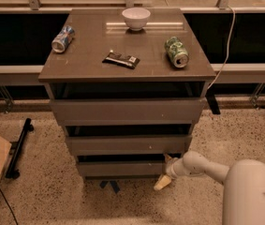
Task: Open bottom drawer
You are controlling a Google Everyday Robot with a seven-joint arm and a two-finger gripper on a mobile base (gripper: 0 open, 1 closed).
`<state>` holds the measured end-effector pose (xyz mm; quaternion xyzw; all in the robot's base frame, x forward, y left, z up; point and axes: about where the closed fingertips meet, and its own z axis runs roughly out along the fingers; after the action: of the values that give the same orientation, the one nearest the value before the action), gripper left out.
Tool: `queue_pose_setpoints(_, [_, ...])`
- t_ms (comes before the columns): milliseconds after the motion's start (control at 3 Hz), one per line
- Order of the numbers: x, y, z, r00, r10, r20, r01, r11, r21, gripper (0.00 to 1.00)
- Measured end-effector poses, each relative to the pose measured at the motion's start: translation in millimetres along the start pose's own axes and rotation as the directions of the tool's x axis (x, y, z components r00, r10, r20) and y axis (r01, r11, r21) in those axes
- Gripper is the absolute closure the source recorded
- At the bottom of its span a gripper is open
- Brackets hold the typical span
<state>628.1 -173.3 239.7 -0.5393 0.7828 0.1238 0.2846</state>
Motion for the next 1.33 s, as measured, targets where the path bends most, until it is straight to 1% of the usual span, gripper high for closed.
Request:
queue_pose_setpoints(333, [3, -8, 14, 1.0, 0.014, -0.003, -0.014, 0.9998, -0.015, 0.0])
queue_pose_setpoints(1000, [8, -23, 47, 0.999, 0.052, -0.012, -0.053, 0.9966, -0.064, 0.0])
queue_pose_setpoints(1333, [12, -19, 66, 0.997, 0.073, -0.017, -0.074, 0.9914, -0.108, 0.19])
